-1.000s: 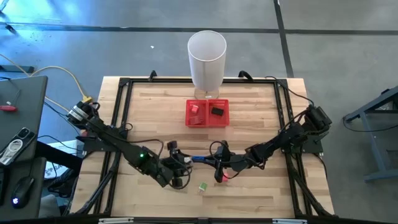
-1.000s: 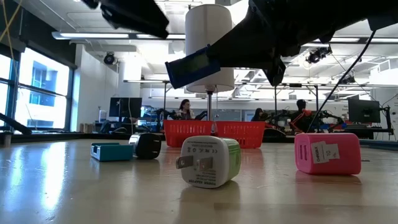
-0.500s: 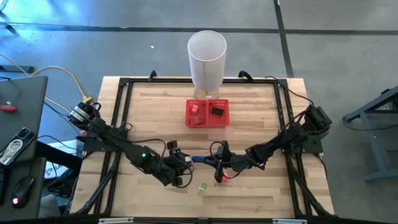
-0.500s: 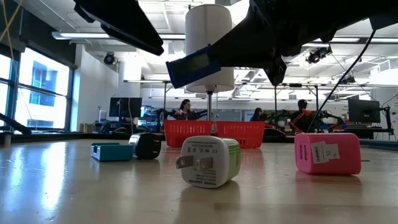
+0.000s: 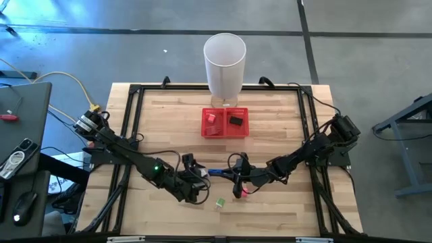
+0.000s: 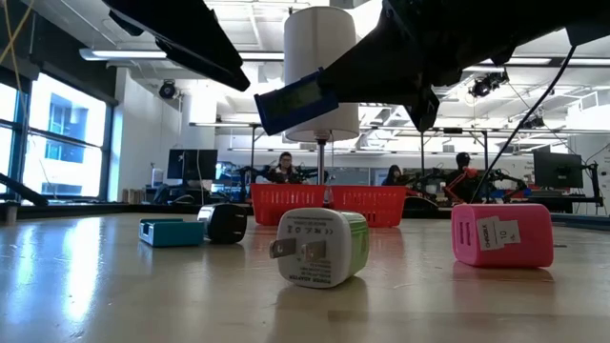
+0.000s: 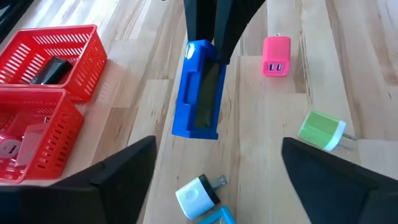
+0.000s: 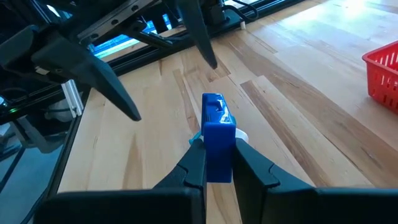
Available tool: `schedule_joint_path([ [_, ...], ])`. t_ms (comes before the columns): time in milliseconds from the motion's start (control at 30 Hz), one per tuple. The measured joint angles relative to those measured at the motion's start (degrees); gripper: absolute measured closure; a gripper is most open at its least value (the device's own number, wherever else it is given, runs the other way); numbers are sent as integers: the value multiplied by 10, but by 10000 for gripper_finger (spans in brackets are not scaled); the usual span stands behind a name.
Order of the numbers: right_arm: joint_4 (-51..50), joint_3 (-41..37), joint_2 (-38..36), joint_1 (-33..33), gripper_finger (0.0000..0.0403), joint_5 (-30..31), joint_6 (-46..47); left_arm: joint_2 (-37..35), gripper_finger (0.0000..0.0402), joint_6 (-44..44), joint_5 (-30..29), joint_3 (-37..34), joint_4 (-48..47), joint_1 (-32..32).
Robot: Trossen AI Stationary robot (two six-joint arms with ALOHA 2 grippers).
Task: Pick & Place Office items
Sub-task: Put the dark blue digital clock into the right red bin
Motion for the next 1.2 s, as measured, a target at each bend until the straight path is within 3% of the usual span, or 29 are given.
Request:
schedule_joint_path([
  [167, 0, 0, 0, 0, 367, 0, 0, 0, 30, 9, 0, 0, 1, 7],
  [533, 1, 0, 0, 0, 367, 0, 0, 0, 28, 7, -4, 0, 3, 18],
  [733, 18, 0, 0, 0, 368, 0, 0, 10, 28, 99, -14, 0, 14, 18],
  [1200, 47, 0, 0, -2, 368, -1, 24, 91, 28, 229, -219, 0, 95, -5],
])
